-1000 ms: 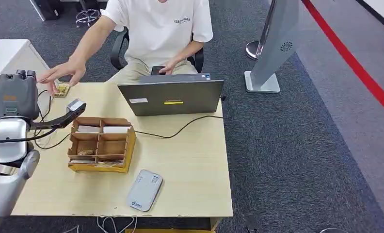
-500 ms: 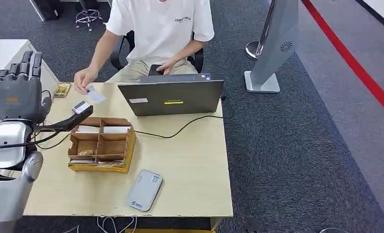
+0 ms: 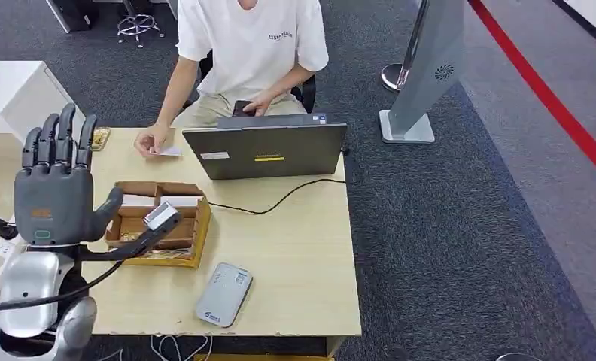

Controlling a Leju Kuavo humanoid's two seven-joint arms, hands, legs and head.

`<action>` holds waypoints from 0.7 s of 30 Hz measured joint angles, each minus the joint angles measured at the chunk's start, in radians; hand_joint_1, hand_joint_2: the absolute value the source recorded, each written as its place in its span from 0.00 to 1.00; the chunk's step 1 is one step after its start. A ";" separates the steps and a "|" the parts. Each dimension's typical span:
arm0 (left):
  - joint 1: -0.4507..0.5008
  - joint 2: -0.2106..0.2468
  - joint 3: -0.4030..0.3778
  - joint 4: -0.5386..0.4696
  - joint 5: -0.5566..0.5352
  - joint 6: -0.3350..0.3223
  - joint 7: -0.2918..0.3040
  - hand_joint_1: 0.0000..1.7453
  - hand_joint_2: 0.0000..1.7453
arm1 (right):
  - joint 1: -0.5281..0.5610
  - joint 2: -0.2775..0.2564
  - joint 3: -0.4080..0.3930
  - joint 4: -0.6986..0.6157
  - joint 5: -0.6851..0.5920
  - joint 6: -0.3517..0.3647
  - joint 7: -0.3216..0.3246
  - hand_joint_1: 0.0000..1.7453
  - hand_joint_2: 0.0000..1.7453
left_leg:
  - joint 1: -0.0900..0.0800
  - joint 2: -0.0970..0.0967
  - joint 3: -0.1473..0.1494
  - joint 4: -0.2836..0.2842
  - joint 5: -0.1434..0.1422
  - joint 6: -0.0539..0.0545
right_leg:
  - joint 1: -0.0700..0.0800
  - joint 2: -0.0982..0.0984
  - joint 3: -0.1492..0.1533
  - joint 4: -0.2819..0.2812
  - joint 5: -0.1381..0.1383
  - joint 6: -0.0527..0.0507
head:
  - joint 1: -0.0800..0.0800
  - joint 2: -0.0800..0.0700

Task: Pass the card to the sensor for recognition and then transmit it.

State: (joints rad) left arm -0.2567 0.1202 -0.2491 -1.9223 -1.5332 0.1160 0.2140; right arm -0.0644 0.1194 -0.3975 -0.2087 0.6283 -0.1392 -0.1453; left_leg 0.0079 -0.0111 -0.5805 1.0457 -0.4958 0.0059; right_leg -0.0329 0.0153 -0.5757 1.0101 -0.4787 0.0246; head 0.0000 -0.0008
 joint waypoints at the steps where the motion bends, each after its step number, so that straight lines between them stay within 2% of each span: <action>1: 0.003 0.000 0.000 -0.005 0.000 0.000 0.000 0.00 1.00 | 0.001 0.000 0.000 0.000 0.000 0.000 0.000 0.00 1.00 | 0.000 0.000 0.000 0.000 0.000 0.000 | 0.000 0.000 0.000 0.000 0.000 0.000 | 0.000 0.000; 7: 0.031 -0.004 -0.022 -0.031 0.000 0.006 -0.007 0.00 1.00 | 0.002 0.000 -0.005 0.000 -0.002 -0.010 0.002 0.00 1.00 | 0.000 0.000 0.000 0.000 0.000 0.000 | 0.000 0.000 0.001 0.000 0.000 0.000 | 0.000 0.000; 9: 0.072 0.010 -0.060 -0.050 0.000 0.013 0.051 0.00 1.00 | 0.003 0.000 -0.019 0.000 -0.001 -0.020 0.003 0.00 1.00 | 0.000 0.000 0.000 0.000 0.000 0.001 | 0.000 0.000 0.000 0.000 0.000 0.000 | 0.000 0.000; 14: 0.172 0.081 -0.166 -0.073 0.000 0.005 0.227 0.00 1.00 | 0.006 0.002 -0.053 0.000 0.007 -0.032 0.005 0.00 1.00 | 0.000 0.000 0.000 0.000 -0.001 0.001 | 0.000 0.000 0.000 0.000 -0.001 0.000 | 0.000 0.000; 16: 0.217 0.096 -0.180 -0.073 0.000 -0.010 0.259 0.00 1.00 | 0.006 0.004 -0.064 -0.001 0.016 -0.032 0.006 0.00 1.00 | 0.000 0.000 0.000 0.000 -0.001 0.001 | 0.000 0.000 0.000 0.000 -0.001 0.000 | 0.000 0.000; 21: 0.333 0.103 -0.172 -0.039 0.000 -0.023 0.269 0.00 1.00 | 0.007 0.010 -0.090 -0.002 0.061 -0.033 0.010 0.00 1.00 | 0.000 0.000 -0.001 -0.001 -0.001 0.001 | 0.000 0.000 0.000 0.000 -0.001 0.000 | 0.000 0.000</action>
State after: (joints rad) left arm 0.0763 0.2235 -0.4215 -1.9615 -1.5332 0.0927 0.4829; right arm -0.0573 0.1297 -0.4879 -0.2106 0.6898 -0.1724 -0.1358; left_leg 0.0078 -0.0109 -0.5812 1.0450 -0.4969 0.0068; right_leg -0.0330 0.0153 -0.5758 1.0098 -0.4798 0.0246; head -0.0004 -0.0008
